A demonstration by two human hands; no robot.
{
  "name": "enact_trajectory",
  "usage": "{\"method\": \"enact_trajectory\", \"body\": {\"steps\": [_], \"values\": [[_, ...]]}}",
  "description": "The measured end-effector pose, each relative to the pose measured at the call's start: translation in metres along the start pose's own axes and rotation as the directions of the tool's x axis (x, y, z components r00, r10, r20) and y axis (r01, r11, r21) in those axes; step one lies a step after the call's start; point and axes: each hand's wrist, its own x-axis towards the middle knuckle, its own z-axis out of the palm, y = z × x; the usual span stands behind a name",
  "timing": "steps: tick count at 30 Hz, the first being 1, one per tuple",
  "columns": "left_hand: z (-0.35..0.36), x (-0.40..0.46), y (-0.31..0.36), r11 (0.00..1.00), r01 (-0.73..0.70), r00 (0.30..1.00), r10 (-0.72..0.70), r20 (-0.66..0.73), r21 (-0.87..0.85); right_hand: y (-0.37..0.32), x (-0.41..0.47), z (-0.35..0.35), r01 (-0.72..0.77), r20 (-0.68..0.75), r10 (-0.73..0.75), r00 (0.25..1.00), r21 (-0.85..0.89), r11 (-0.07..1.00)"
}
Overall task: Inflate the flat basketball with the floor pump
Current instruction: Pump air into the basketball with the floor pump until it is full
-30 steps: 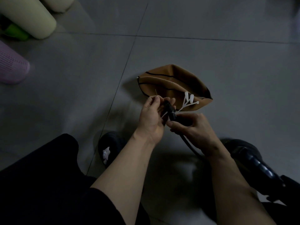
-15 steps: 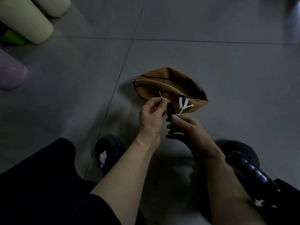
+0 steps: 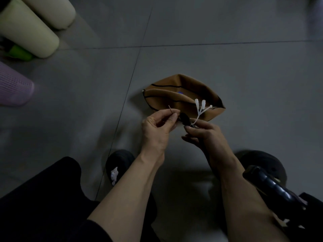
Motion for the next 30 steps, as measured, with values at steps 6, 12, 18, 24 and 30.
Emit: {"method": "enact_trajectory", "body": {"steps": [6,12,18,24,30], "values": [[0.007,0.001,-0.005,0.996,0.056,0.998,-0.058,-0.030,-0.064,0.004,0.000,0.006,0.035,0.049,-0.029,0.998,-0.135,0.990],[0.002,0.004,-0.008,0.972,0.131,0.987,-0.147,-0.067,-0.195,0.005,0.006,0.000,-0.073,-0.028,0.071,0.997,-0.093,0.993],[0.005,0.003,-0.012,0.986,0.081,0.980,-0.106,-0.171,-0.149,0.006,0.008,-0.003,-0.160,-0.061,0.157,0.986,-0.047,0.986],[0.012,-0.001,-0.024,0.984,0.139,0.977,-0.154,-0.150,-0.109,0.007,0.008,0.005,-0.103,-0.148,0.080,0.986,-0.150,0.983],[0.025,0.001,-0.024,0.964,0.207,0.952,-0.237,-0.194,-0.166,0.021,0.013,0.033,0.145,-0.252,-0.509,0.823,-0.773,0.617]]}}
